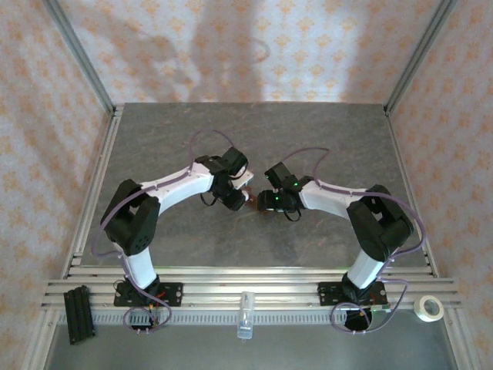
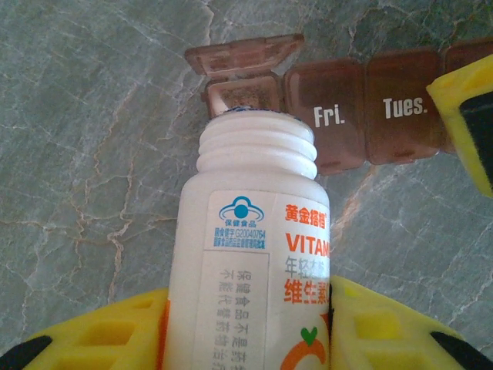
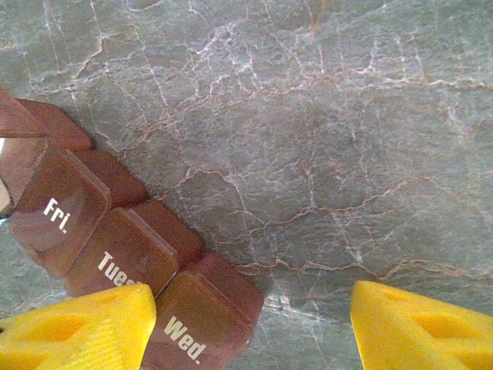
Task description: Sort the pills into containers
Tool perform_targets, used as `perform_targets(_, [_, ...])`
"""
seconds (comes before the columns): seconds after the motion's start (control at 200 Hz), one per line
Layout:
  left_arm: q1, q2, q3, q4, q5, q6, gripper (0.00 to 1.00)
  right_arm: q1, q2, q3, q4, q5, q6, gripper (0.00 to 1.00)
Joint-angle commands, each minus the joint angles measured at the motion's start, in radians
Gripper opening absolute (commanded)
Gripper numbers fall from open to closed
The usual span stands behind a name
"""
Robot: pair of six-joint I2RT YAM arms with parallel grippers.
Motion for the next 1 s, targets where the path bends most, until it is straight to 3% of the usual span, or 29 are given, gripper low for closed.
perform_targets(0.0, [-0.008,0.025,0.043,-0.075,-0.048,0.028,0.00,0.005,0.013,-0.034,-0.029,0.039,0.012,0.69])
perform_targets(0.596, [-0.028,0.066,0.124,-0.148,-0.106,0.060,0.00,0.006,0.019,-0.037,-0.027,0.035,0.010,0.69])
perform_targets(0.996, [-0.028,0.010,0.016,-0.021,-0.088,0.034,0.00,0.006,0.022,-0.037,-0.033,0.042,0.011,0.69])
